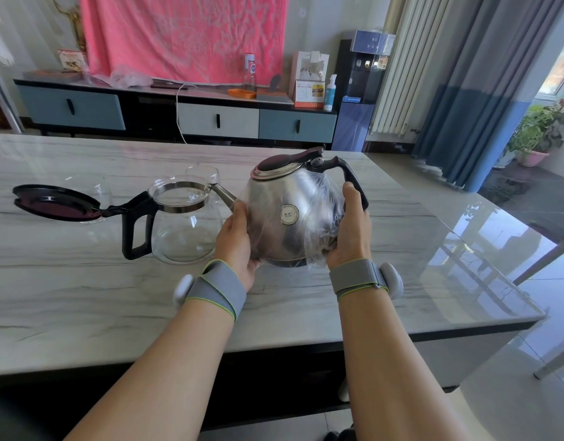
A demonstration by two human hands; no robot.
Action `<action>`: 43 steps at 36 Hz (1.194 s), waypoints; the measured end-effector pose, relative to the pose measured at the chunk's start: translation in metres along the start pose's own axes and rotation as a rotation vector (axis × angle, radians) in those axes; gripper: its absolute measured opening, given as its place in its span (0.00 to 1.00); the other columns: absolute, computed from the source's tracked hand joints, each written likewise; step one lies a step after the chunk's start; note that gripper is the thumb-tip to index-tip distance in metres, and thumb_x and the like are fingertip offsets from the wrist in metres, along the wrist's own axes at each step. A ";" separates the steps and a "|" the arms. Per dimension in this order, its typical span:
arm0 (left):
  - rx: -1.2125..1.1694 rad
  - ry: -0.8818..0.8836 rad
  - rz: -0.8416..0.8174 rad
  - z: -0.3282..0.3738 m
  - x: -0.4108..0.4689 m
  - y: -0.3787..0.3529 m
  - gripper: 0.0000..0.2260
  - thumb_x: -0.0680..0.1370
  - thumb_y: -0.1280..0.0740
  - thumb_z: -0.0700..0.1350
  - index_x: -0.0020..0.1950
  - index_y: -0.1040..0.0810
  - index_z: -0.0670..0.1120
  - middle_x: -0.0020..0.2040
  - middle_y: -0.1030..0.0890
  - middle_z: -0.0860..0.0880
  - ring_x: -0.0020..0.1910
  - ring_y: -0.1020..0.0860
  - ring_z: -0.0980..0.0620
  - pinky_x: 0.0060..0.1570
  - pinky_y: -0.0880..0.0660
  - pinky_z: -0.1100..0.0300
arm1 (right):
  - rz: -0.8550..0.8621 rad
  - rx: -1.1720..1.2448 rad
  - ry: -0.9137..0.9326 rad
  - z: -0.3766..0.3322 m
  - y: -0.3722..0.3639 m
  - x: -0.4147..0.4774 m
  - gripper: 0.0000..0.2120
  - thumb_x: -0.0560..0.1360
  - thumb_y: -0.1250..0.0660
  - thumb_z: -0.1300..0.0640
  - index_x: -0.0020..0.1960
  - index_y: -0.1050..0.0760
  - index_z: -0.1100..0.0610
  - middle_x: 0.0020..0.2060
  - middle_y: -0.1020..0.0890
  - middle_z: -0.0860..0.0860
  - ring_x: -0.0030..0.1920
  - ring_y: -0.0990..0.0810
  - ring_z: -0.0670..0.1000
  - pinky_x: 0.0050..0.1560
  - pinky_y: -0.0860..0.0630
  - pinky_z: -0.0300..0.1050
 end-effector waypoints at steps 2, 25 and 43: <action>0.000 0.001 0.000 0.000 0.000 -0.001 0.14 0.82 0.39 0.61 0.60 0.23 0.55 0.55 0.17 0.53 0.52 0.18 0.51 0.51 0.20 0.47 | 0.001 -0.003 -0.002 0.000 0.000 0.000 0.35 0.60 0.26 0.34 0.62 0.18 0.51 0.61 0.14 0.54 0.63 0.16 0.58 0.68 0.22 0.66; 0.002 0.003 0.004 -0.001 0.002 0.001 0.15 0.82 0.39 0.62 0.62 0.22 0.56 0.58 0.18 0.51 0.57 0.19 0.48 0.50 0.20 0.46 | 0.005 -0.011 -0.007 0.000 0.000 -0.002 0.37 0.59 0.26 0.33 0.64 0.19 0.49 0.62 0.15 0.52 0.65 0.17 0.57 0.70 0.23 0.65; 0.023 -0.006 0.003 -0.001 0.002 0.001 0.16 0.81 0.40 0.63 0.62 0.22 0.56 0.59 0.18 0.52 0.58 0.19 0.47 0.52 0.20 0.45 | 0.000 -0.026 -0.023 -0.002 0.000 -0.003 0.26 0.67 0.27 0.38 0.61 0.19 0.48 0.61 0.15 0.52 0.64 0.17 0.56 0.69 0.22 0.63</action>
Point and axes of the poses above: each hand's wrist, its own x-axis towards the middle knuckle, its own y-axis out of the back of the hand, z = x × y, the point moved 5 cm from there along x, towards the middle knuckle
